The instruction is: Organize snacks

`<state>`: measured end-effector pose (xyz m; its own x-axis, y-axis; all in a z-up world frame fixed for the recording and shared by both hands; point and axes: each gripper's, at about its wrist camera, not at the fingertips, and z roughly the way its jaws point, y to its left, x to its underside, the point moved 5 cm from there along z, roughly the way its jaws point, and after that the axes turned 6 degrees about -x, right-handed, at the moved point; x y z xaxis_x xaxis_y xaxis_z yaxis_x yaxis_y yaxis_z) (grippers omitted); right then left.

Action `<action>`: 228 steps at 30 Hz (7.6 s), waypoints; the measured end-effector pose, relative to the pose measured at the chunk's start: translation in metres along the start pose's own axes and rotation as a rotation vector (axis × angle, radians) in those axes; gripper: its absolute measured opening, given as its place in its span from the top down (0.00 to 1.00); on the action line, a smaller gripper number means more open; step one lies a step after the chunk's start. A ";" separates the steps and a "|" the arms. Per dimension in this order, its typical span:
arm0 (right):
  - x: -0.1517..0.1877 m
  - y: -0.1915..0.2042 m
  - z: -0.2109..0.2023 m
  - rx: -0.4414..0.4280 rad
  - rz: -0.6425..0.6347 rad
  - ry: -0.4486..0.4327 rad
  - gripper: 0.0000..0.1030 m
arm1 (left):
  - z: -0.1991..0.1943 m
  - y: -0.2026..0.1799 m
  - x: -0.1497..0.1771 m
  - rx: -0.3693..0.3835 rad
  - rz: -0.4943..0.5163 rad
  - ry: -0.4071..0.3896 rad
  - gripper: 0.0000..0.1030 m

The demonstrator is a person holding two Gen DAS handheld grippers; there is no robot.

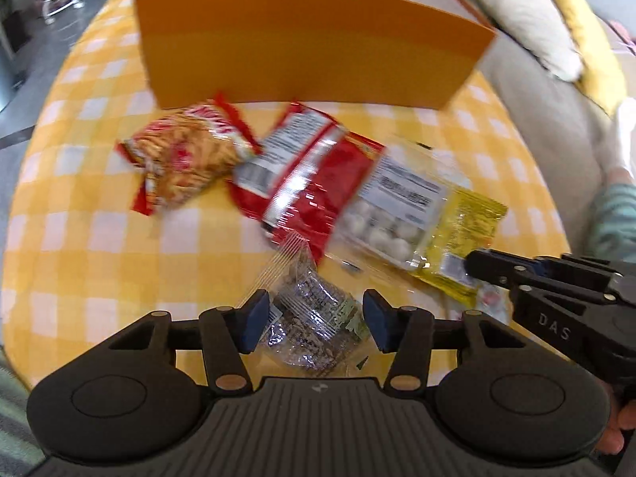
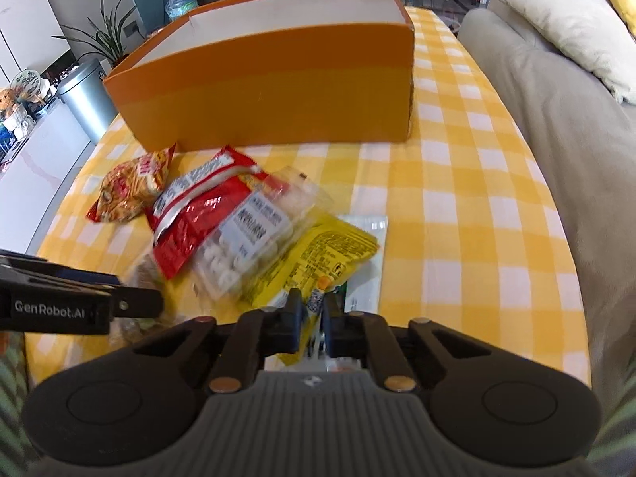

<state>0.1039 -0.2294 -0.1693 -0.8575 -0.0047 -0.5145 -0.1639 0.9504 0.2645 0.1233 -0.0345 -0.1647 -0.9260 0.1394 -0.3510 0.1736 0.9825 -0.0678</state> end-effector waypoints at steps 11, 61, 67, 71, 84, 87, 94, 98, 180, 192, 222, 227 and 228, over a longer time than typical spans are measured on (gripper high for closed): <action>0.013 -0.019 -0.015 0.072 0.098 0.026 0.93 | -0.005 0.016 0.007 -0.020 -0.228 0.068 0.22; -0.010 0.001 0.018 0.204 -0.025 -0.040 0.69 | 0.018 -0.005 0.009 -0.166 -0.083 0.026 0.44; -0.007 0.007 0.008 0.172 -0.056 -0.040 0.94 | 0.015 -0.006 0.008 -0.166 -0.081 0.013 0.47; -0.002 0.003 0.001 0.155 -0.028 -0.034 0.94 | 0.009 -0.005 0.008 -0.156 -0.093 -0.006 0.47; -0.008 -0.014 -0.045 0.027 0.101 -0.145 0.94 | -0.034 -0.014 -0.005 -0.070 -0.100 -0.151 0.54; -0.011 -0.009 -0.049 0.009 0.100 -0.156 0.94 | -0.046 -0.015 -0.010 -0.044 -0.105 -0.196 0.54; -0.026 0.005 -0.068 -0.038 0.082 -0.202 0.94 | -0.074 -0.015 -0.029 -0.012 -0.099 -0.274 0.55; -0.045 0.011 -0.081 -0.047 0.055 -0.240 0.94 | -0.087 -0.012 -0.049 0.001 -0.091 -0.309 0.55; -0.231 -0.004 0.037 0.161 -0.265 0.054 0.36 | -0.015 0.014 -0.204 -0.161 0.039 -0.202 0.34; -0.184 0.014 -0.031 0.129 -0.193 -0.132 0.35 | -0.085 0.014 -0.152 -0.222 0.122 -0.379 0.34; -0.034 0.011 -0.084 0.164 -0.063 -0.259 0.27 | -0.080 0.008 -0.023 -0.100 0.036 -0.310 0.33; -0.017 0.003 -0.068 0.164 -0.065 -0.249 0.28 | -0.068 -0.004 -0.020 -0.056 0.035 -0.309 0.33; -0.014 0.002 -0.064 0.165 -0.065 -0.239 0.28 | -0.066 -0.008 -0.019 -0.049 0.045 -0.307 0.33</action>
<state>0.0844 -0.2472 -0.1098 -0.7054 -0.0121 -0.7087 -0.1160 0.9883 0.0986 0.1174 -0.0367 -0.0960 -0.7715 0.1467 -0.6191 0.1892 0.9819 -0.0031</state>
